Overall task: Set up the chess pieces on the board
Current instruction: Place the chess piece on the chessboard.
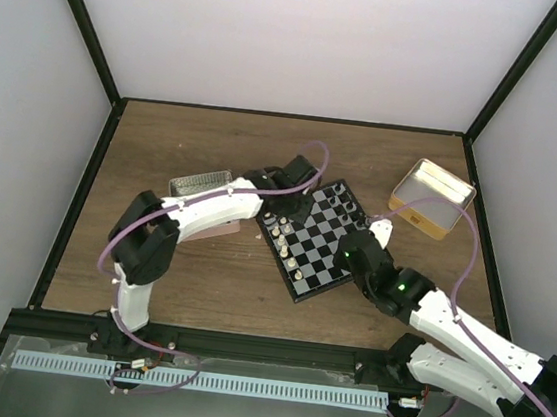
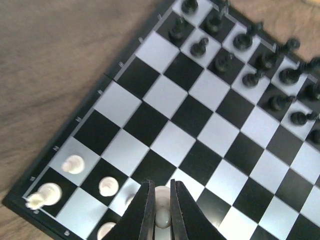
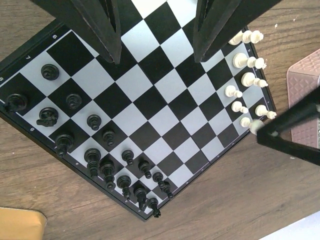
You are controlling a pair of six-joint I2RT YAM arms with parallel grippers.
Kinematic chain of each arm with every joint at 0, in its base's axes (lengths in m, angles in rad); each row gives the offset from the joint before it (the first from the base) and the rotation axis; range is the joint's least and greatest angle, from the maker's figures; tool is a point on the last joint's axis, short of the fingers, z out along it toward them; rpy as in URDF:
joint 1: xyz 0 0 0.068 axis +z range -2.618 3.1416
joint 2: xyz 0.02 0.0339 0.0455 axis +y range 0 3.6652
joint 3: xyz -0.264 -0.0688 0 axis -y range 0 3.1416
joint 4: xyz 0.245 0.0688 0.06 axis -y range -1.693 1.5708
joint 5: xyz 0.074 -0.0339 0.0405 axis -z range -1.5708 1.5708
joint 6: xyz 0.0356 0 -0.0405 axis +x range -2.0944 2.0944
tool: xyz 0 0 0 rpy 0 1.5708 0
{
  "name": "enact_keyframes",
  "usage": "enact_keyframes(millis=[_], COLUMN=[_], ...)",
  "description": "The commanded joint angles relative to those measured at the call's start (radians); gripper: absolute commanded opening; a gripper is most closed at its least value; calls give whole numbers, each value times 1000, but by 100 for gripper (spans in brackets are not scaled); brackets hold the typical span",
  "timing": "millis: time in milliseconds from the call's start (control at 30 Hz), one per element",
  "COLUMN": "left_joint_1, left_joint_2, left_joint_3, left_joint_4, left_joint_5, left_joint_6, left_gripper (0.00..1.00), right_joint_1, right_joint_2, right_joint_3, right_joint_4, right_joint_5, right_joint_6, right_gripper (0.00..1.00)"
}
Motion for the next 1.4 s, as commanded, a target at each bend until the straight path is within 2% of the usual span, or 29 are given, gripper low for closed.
enact_keyframes(millis=[0, 367, 733, 1367], left_joint_1=[-30, -42, -46, -52], left_joint_2=[64, 136, 185, 171], left_joint_3=[66, 48, 55, 61], left_joint_4=[-102, -120, -140, -163], left_joint_5=[-24, 50, 52, 53], left_joint_6=[48, 71, 84, 103], left_gripper=[6, 7, 7, 13], right_joint_1=[2, 2, 2, 2], right_joint_2=[-15, -1, 11, 27], right_joint_3=[-13, -21, -25, -33], right_joint_4=[-20, 2, 7, 20], right_joint_5=[49, 40, 29, 15], right_joint_6=[40, 28, 28, 28], right_gripper=[41, 42, 42, 43])
